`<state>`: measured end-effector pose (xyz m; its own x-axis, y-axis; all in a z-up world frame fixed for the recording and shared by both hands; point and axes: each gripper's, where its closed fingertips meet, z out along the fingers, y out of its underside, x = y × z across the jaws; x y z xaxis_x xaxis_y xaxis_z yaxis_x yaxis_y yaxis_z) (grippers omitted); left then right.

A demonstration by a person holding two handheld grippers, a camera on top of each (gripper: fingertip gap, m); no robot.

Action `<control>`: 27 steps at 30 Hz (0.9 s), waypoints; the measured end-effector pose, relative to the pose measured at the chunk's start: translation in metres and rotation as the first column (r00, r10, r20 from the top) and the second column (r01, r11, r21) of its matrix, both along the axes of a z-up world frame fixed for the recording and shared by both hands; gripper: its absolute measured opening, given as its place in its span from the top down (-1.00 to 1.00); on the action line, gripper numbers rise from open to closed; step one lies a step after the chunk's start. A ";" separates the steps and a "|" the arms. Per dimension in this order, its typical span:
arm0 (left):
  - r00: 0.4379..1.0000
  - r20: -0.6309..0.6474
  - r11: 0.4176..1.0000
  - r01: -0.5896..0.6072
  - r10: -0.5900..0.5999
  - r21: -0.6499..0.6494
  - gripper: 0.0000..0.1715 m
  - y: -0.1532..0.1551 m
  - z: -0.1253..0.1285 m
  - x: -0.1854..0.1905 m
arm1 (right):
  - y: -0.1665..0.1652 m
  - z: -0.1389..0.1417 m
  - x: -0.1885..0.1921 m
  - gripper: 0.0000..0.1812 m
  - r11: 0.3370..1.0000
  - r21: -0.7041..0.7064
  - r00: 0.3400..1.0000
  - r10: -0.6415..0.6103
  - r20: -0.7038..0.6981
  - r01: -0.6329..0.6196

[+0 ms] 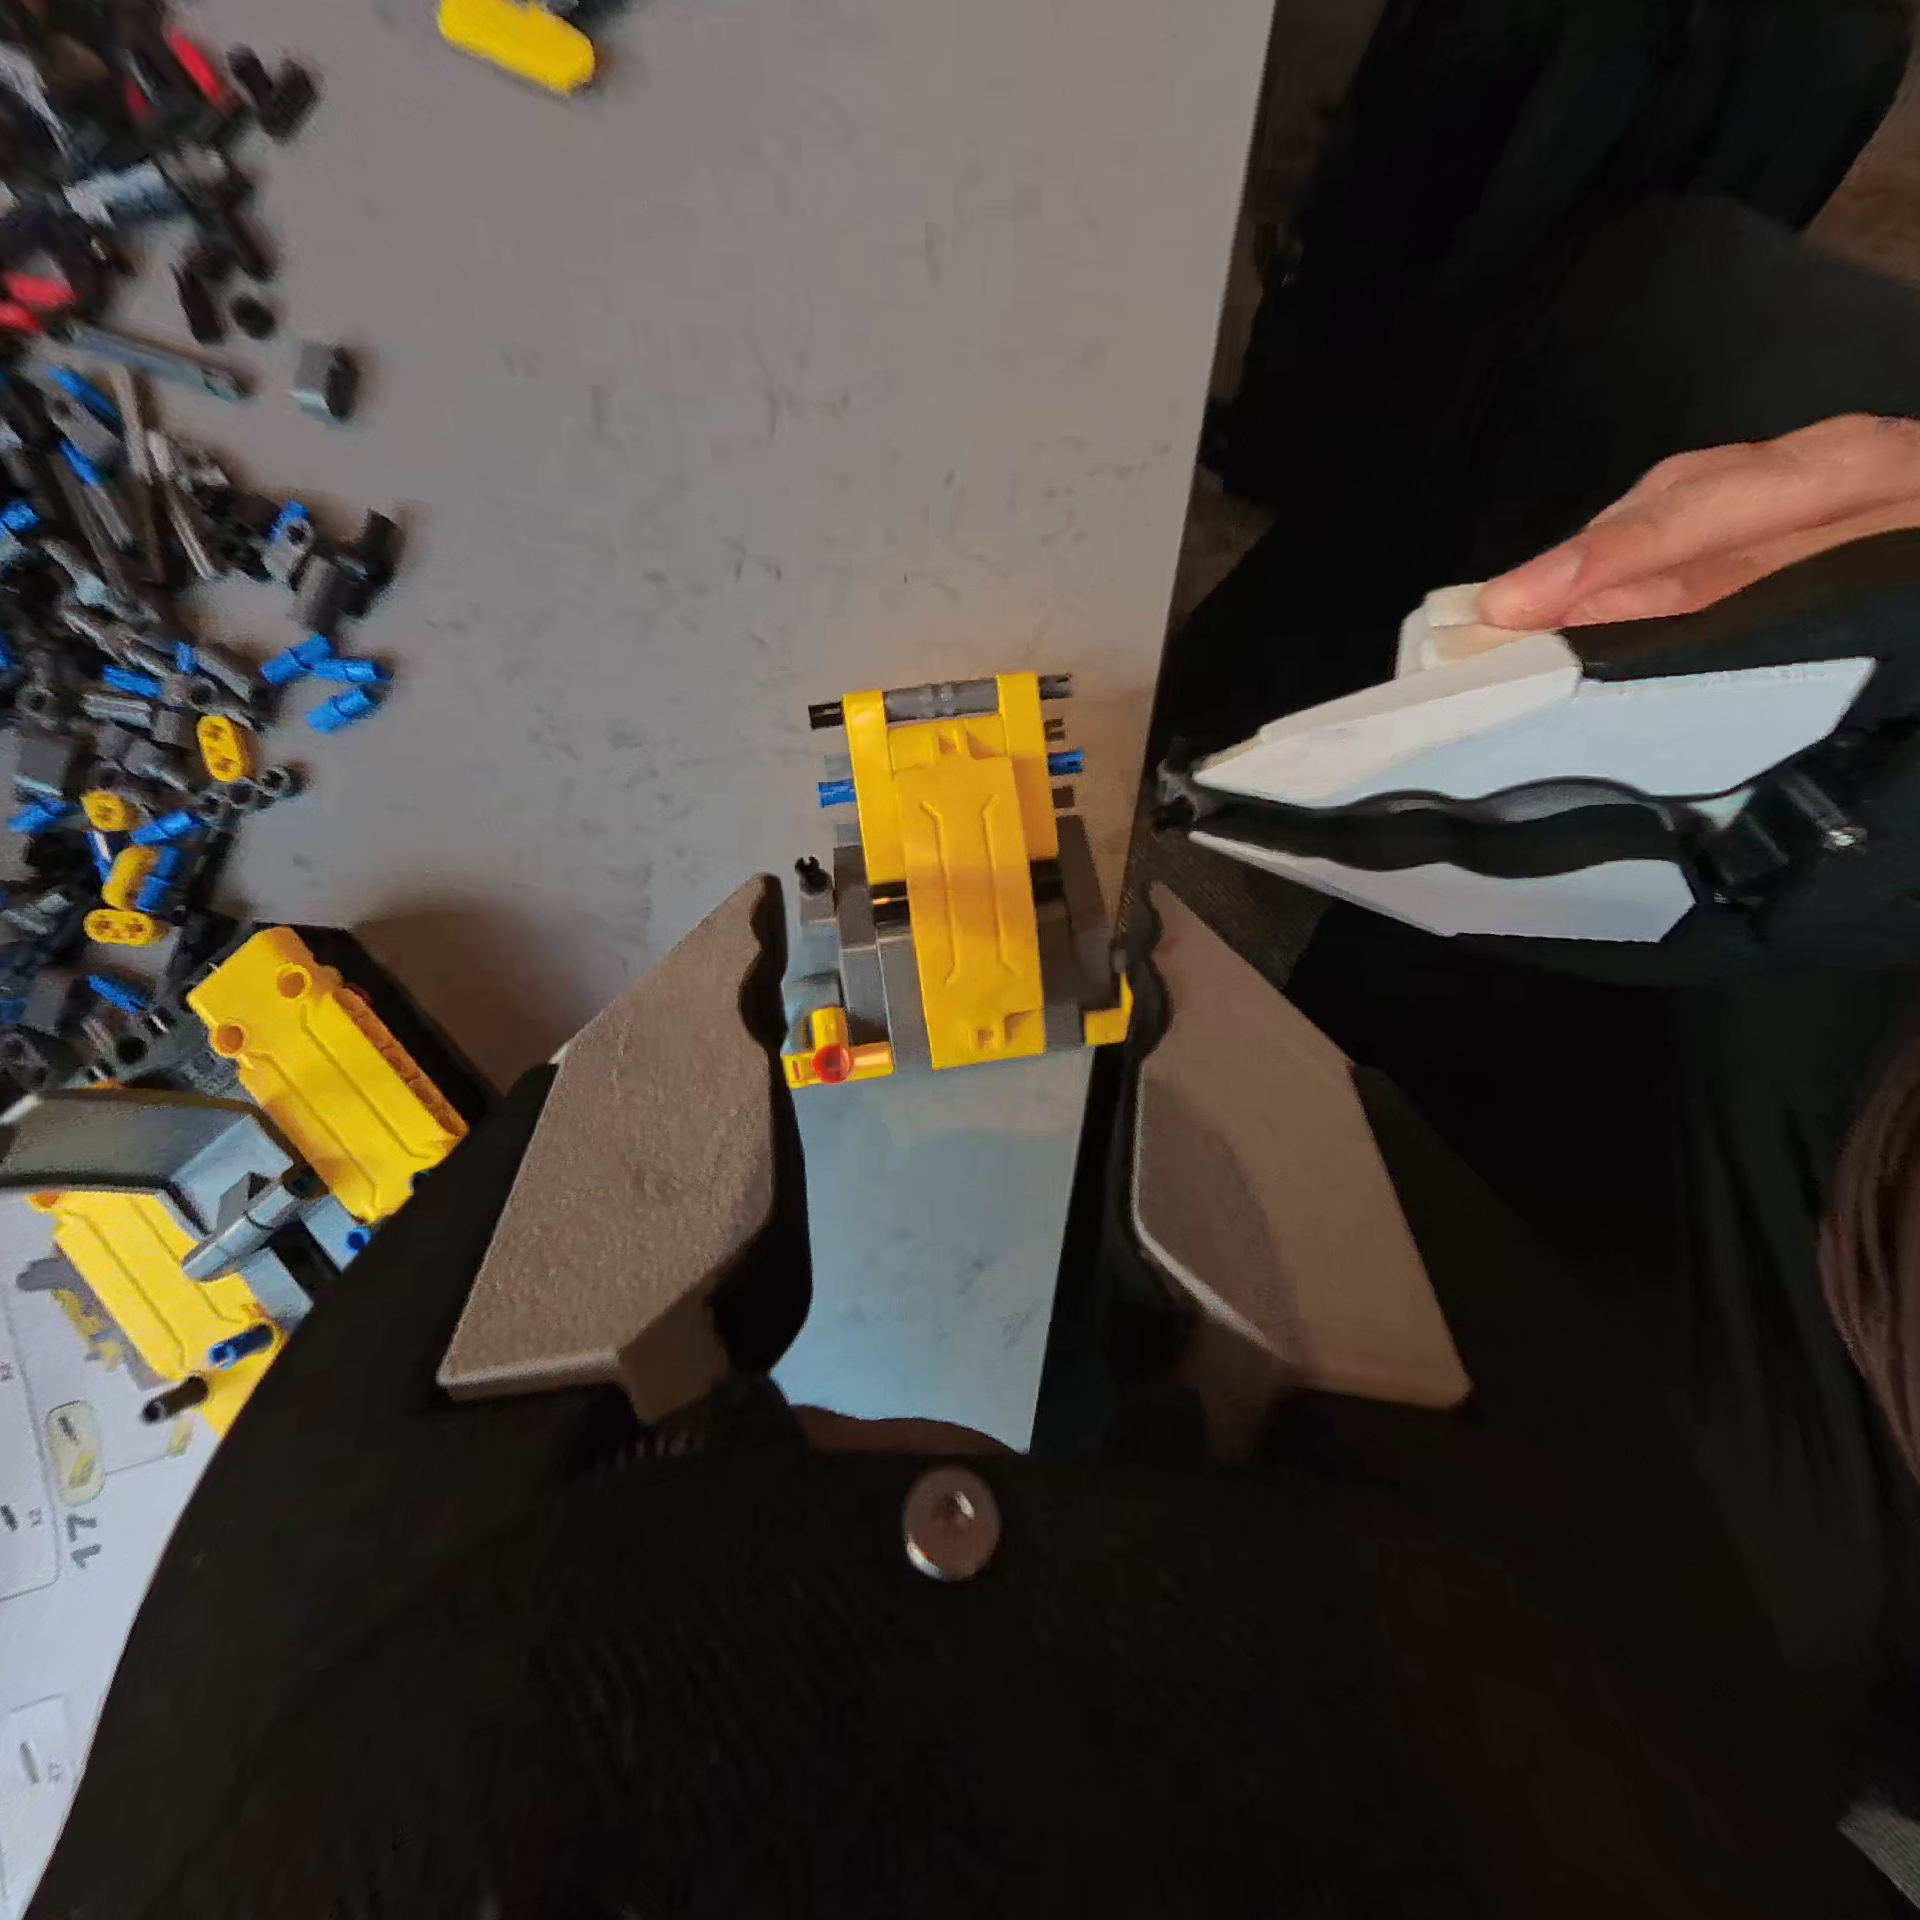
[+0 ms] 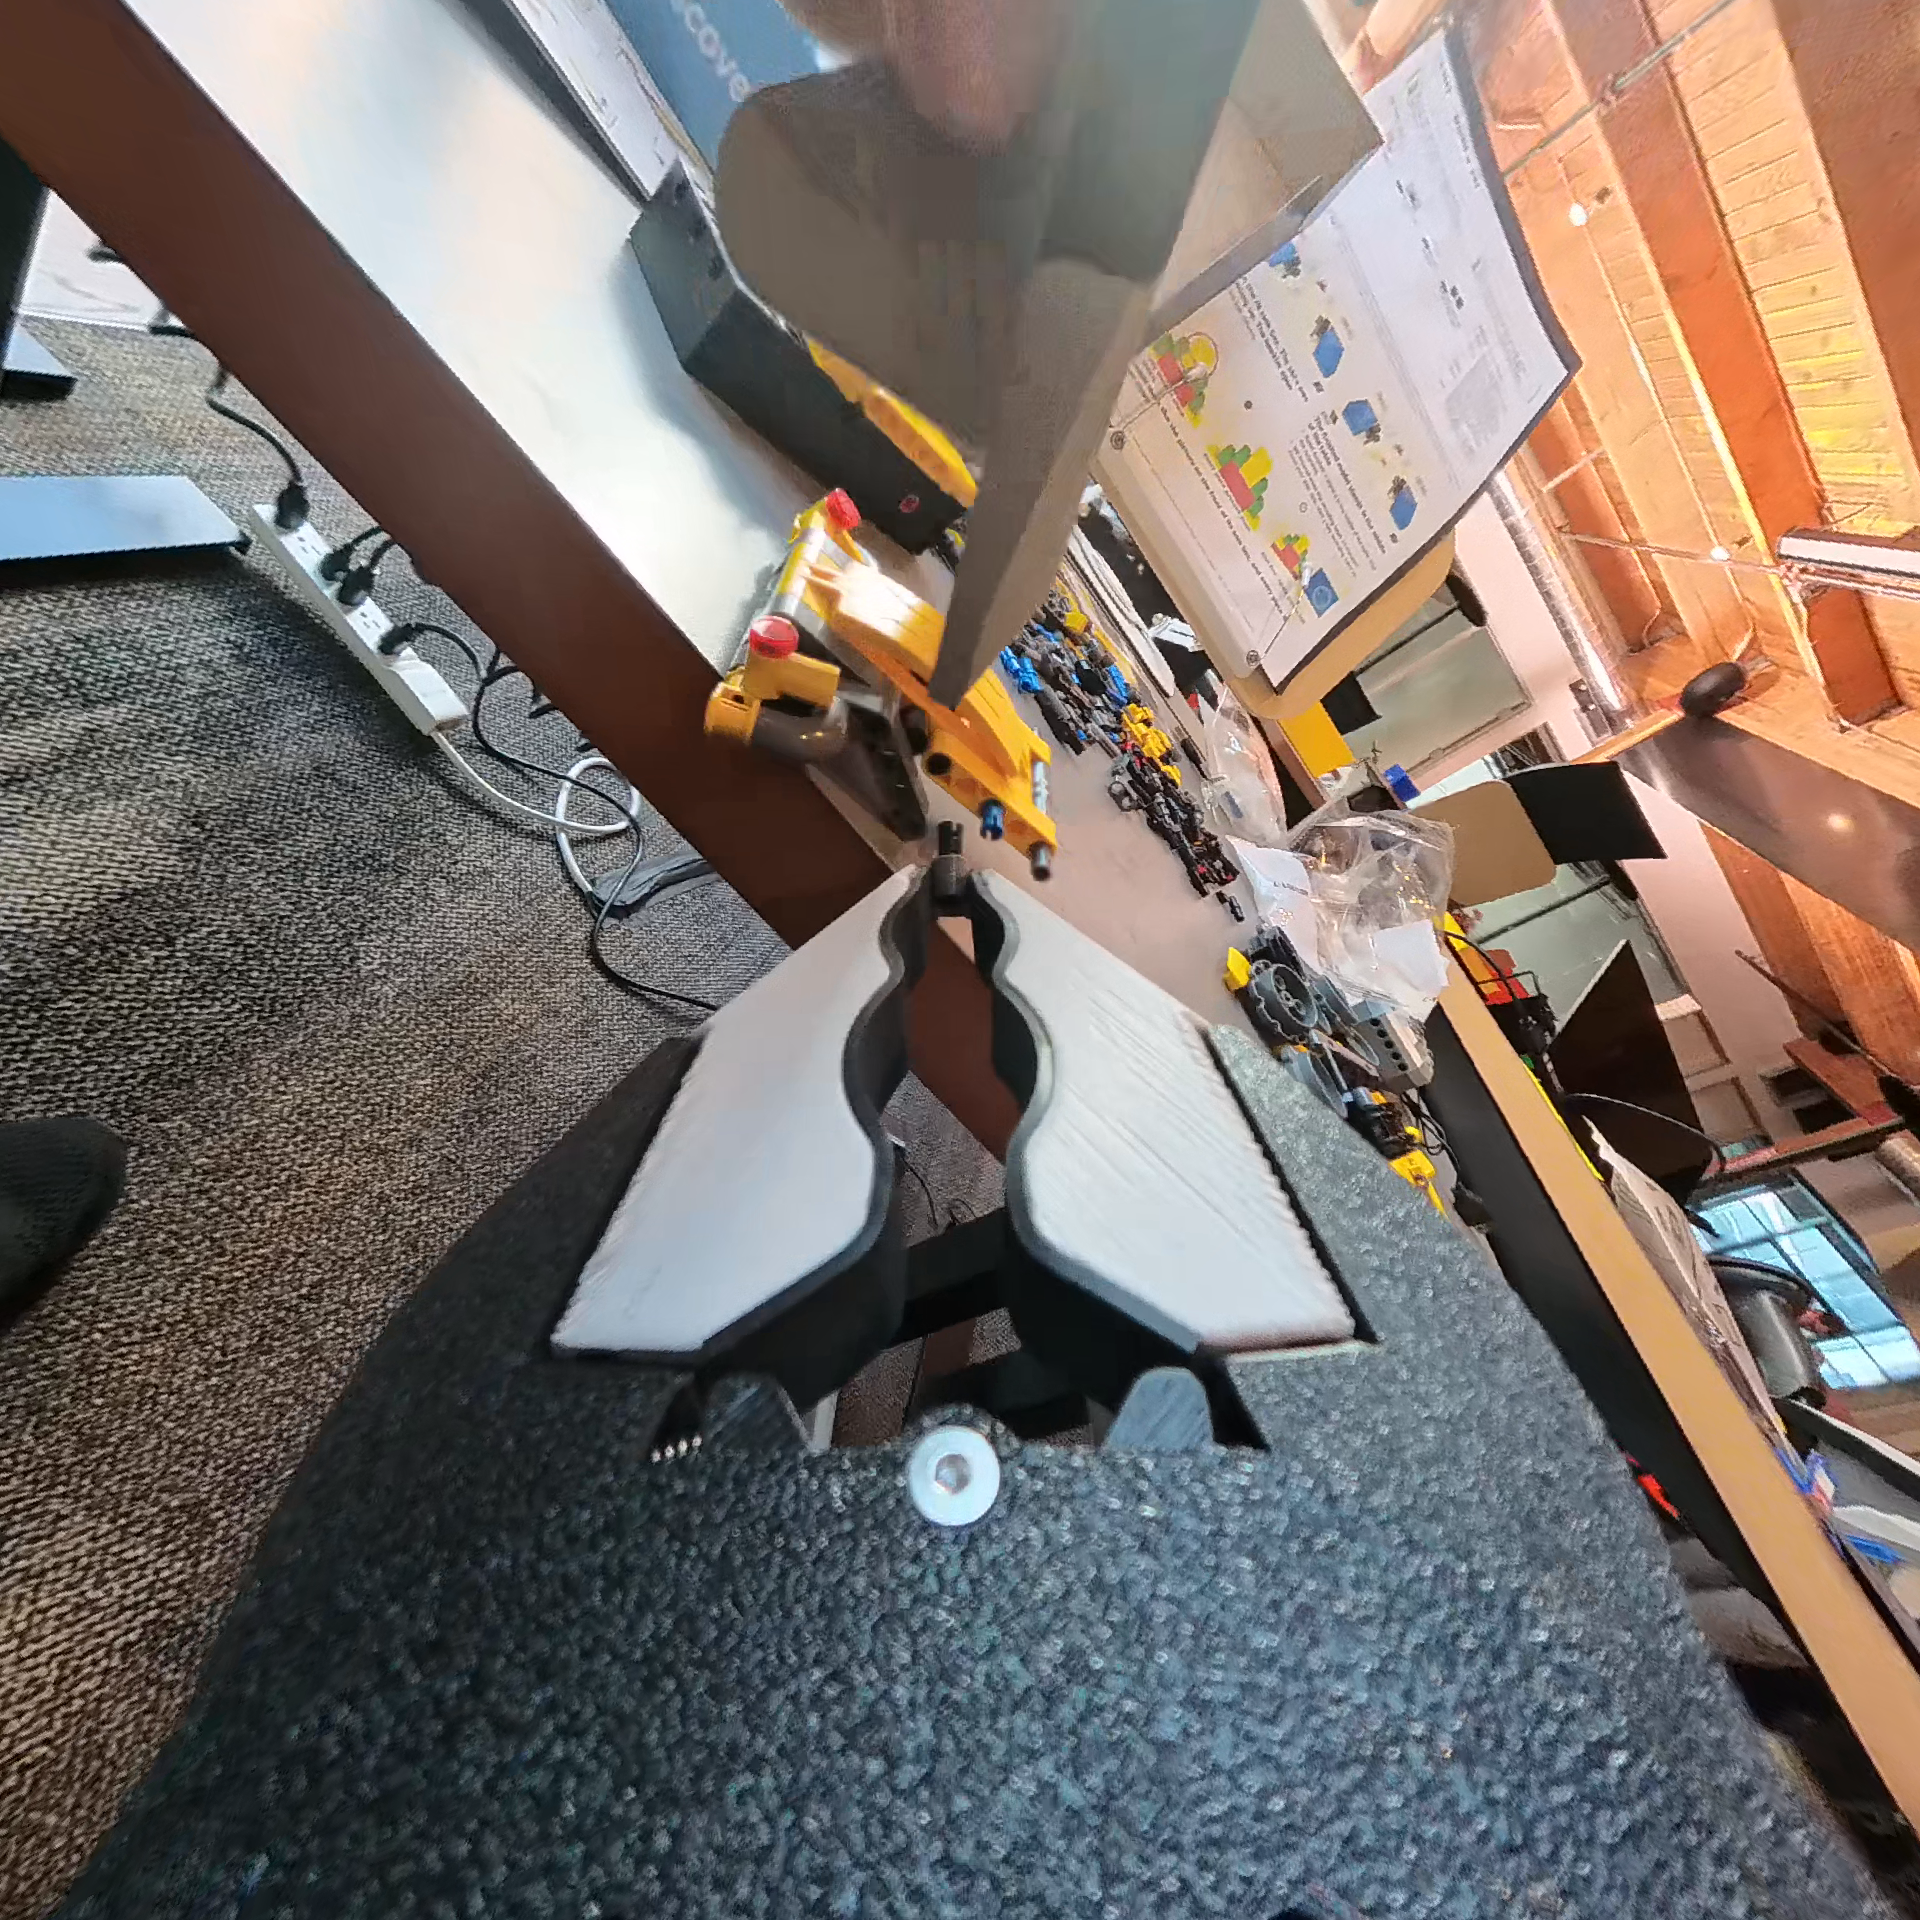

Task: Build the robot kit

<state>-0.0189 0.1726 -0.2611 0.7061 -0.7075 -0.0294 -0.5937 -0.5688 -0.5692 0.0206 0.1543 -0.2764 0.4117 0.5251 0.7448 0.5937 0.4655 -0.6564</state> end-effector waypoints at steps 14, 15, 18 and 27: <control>0.876 -0.434 0.733 0.436 -0.211 0.523 0.88 -0.064 0.019 0.030 | -0.057 0.041 -0.013 0.96 0.914 0.062 0.909 0.387 0.153 -0.400; 0.875 -0.444 0.718 0.434 -0.192 0.544 0.90 -0.067 0.021 0.028 | -0.060 0.043 -0.014 0.96 0.907 0.055 0.897 0.403 0.180 -0.418; 0.873 -0.466 0.663 0.433 -0.142 0.610 0.97 -0.074 0.028 0.026 | -0.066 0.051 -0.018 0.96 0.896 0.053 0.875 0.416 0.247 -0.441; 0.891 -0.451 0.418 0.429 -0.051 0.801 0.98 -0.110 0.055 0.031 | -0.106 0.075 -0.015 0.95 0.772 -0.220 0.766 0.629 0.131 -0.597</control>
<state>0.0120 0.0624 -0.2066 0.3216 -0.3047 -0.8965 -0.8572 0.3086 -0.4124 0.0058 0.0479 -0.2011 -0.1764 0.7321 0.6580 0.3343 0.6733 -0.6595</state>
